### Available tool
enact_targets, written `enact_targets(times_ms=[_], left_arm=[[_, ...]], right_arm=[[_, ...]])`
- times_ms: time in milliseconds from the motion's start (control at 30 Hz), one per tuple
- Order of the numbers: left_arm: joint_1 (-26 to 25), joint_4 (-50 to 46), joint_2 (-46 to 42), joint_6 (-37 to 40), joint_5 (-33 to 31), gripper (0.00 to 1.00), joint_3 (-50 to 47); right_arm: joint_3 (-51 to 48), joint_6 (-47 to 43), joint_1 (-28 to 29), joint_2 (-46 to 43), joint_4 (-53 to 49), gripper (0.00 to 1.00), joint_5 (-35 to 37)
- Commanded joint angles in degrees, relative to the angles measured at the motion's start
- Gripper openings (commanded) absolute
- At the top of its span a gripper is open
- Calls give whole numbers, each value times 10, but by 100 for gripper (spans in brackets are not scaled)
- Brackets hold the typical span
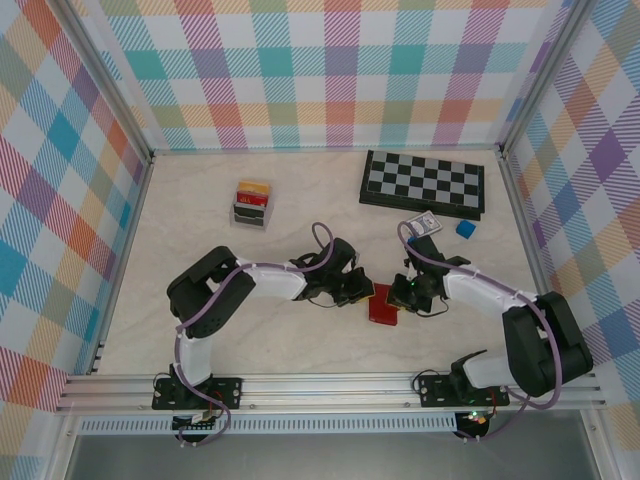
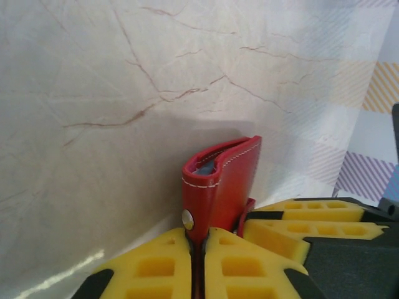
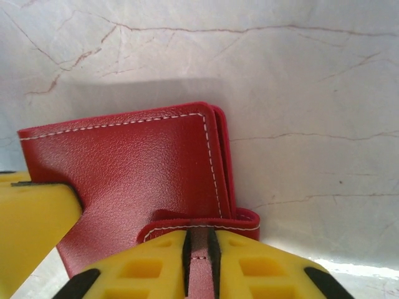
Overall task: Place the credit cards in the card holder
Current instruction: Pick up the card holder at the bottom-center of the table, then open the button on the card holder.
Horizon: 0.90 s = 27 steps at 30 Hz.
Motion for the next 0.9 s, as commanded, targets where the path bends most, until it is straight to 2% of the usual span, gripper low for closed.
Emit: enact_targets(times_ms=[0,233,467,533,633,667,867], left_arm=[[-6,29,-33,7,8,2,-8],[-6,41,-33,5,11,0,-7],[-6,45,-38,2,13,0,-8],[-6,43,-41,2,12,0,-10],[-6,35,-46,3,8,0,-16],[-5,32,-48,3,5,0,-20],[6,27,-63,0,-10,0,-57]], right_arm=[[11,-24,4,-31,-18,27,13],[28,-58,25,-44,-25,43,20],[44,-51,58,8,-24,48,59],[50,-41,64,35,-36,45,88],[53,-29,68,56,-62,26,144],[52,-28,68,59,-67,22,153],[45,-11,67,49,-101,10,190]])
